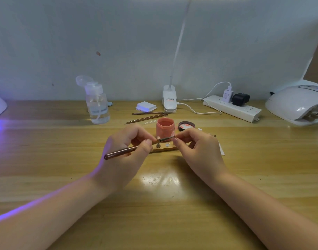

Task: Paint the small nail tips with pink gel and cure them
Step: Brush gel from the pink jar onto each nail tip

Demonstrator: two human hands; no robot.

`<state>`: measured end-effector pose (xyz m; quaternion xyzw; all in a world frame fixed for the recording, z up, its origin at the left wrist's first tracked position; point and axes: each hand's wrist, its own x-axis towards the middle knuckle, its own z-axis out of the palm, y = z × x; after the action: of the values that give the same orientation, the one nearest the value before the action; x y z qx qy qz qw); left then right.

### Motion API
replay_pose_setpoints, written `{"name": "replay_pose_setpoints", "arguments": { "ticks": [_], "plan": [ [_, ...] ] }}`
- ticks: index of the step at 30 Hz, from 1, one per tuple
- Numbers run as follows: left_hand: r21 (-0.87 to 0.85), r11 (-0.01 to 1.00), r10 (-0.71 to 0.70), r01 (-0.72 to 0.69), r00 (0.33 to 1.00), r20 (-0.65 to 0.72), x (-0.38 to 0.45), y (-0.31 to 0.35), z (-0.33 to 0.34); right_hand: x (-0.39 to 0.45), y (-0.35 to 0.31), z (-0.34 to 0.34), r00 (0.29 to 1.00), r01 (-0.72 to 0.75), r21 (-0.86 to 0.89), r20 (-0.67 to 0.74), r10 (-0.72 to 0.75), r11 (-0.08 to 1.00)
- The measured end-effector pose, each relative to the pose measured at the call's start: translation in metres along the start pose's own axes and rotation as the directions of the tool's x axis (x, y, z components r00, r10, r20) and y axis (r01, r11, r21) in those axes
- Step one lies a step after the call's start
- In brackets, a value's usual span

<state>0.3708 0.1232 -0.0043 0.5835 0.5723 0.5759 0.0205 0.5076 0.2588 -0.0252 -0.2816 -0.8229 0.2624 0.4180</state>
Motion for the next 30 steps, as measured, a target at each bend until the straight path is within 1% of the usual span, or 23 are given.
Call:
{"name": "replay_pose_setpoints", "arguments": {
  "ticks": [4, 7, 10, 14, 17, 19, 24, 27, 30],
  "plan": [
    [-0.002, 1.0, -0.007, 0.007, 0.999, -0.043, -0.0005, 0.0004, 0.0008, 0.0003, 0.0005, 0.0002, 1.0, 0.006, -0.01, -0.008, -0.006, 1.0],
    [0.029, 0.999, -0.021, 0.022, 0.999, -0.03, -0.0005, -0.001, 0.0027, 0.0002, 0.0005, 0.0, 1.0, 0.006, -0.008, -0.012, -0.006, 1.0],
    [-0.003, 1.0, -0.008, 0.008, 1.0, -0.009, -0.0014, 0.0003, 0.0015, 0.0002, 0.0007, -0.0002, 1.0, 0.006, -0.003, -0.014, -0.006, 1.0],
    [-0.012, 1.0, -0.027, 0.026, 0.998, -0.05, -0.0007, 0.0019, 0.002, 0.0003, 0.0008, -0.0001, 1.0, -0.004, 0.0, -0.01, 0.004, 1.0],
    [0.008, 0.999, -0.037, 0.037, 0.999, -0.027, -0.0013, 0.0014, 0.0039, 0.0002, 0.0008, -0.0002, 1.0, -0.003, 0.01, -0.012, 0.003, 1.0],
    [-0.008, 1.0, -0.027, 0.027, 1.0, -0.01, -0.0026, 0.002, 0.0027, 0.0002, 0.0008, -0.0003, 1.0, -0.007, 0.02, -0.009, 0.008, 1.0],
    [-0.043, 0.998, -0.052, 0.049, 0.996, -0.075, -0.002, 0.0028, 0.0043, -0.0003, -0.0001, -0.0004, 1.0, -0.01, 0.065, -0.018, 0.011, 0.998],
    [-0.057, 0.995, -0.08, 0.077, 0.996, -0.048, -0.0018, 0.0013, 0.006, -0.0003, -0.0002, -0.0008, 1.0, -0.01, 0.084, -0.015, 0.011, 0.996],
    [-0.083, 0.994, -0.079, 0.077, 0.996, -0.028, -0.0027, 0.0005, 0.0035, -0.0002, -0.0003, -0.0011, 1.0, -0.014, 0.098, -0.01, 0.015, 0.995]
  ]
}}
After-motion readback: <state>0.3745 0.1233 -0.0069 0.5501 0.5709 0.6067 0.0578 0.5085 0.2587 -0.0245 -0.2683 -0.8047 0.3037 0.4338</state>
